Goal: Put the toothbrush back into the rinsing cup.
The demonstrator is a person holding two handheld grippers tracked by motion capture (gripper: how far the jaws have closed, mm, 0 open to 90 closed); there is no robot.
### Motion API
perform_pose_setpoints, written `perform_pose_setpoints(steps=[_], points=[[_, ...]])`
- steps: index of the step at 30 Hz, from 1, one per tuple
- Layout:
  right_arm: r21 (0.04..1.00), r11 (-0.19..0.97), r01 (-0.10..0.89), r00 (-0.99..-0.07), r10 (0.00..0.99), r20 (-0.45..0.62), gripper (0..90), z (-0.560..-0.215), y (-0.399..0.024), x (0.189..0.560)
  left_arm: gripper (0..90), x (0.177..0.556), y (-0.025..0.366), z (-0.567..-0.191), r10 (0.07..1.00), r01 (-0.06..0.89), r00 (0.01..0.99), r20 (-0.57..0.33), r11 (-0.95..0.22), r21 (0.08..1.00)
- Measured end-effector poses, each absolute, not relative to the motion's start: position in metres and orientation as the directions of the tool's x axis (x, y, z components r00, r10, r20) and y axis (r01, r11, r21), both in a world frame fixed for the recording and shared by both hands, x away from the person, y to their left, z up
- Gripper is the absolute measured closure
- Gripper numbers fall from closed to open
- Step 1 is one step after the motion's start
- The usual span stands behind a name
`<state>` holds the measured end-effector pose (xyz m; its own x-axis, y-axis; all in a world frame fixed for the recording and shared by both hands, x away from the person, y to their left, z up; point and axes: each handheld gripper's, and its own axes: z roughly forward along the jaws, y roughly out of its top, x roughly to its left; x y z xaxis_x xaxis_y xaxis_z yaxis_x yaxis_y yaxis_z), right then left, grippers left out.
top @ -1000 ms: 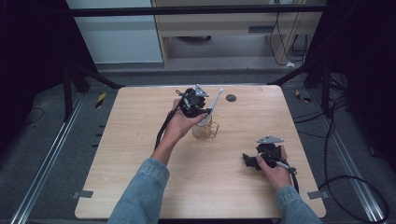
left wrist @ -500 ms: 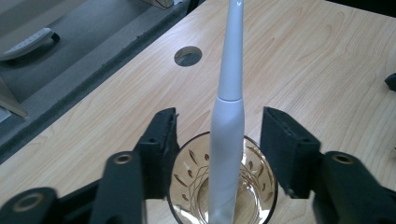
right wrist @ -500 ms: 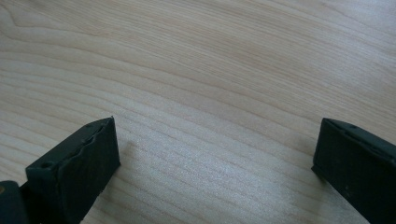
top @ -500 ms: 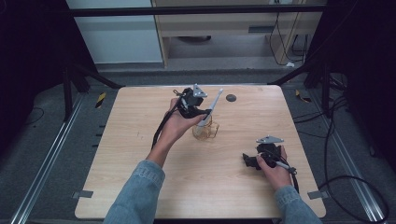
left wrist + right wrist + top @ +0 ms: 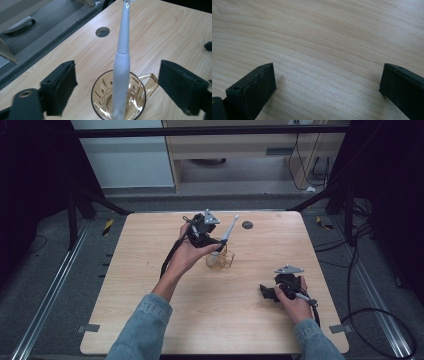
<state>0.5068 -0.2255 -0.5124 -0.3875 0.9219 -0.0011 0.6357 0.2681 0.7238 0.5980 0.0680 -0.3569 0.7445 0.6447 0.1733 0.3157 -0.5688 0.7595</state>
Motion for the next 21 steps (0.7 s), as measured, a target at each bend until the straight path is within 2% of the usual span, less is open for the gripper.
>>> perform_pose_setpoints(steps=[5, 21], points=[[0.723, 0.27, 0.635, -0.388, 0.921, -0.003, 0.5, -0.512, -0.226, 0.507, 6.9, 0.591, 0.071, -0.355, 0.634, 0.326, 0.758, 0.156, -0.574, 0.751], [0.723, 0.269, 0.636, -0.388, 0.922, -0.002, 0.5, -0.512, -0.225, 0.507, 5.4, 0.56, 0.091, -0.352, 0.606, 0.311, 0.777, 0.169, -0.603, 0.735]])
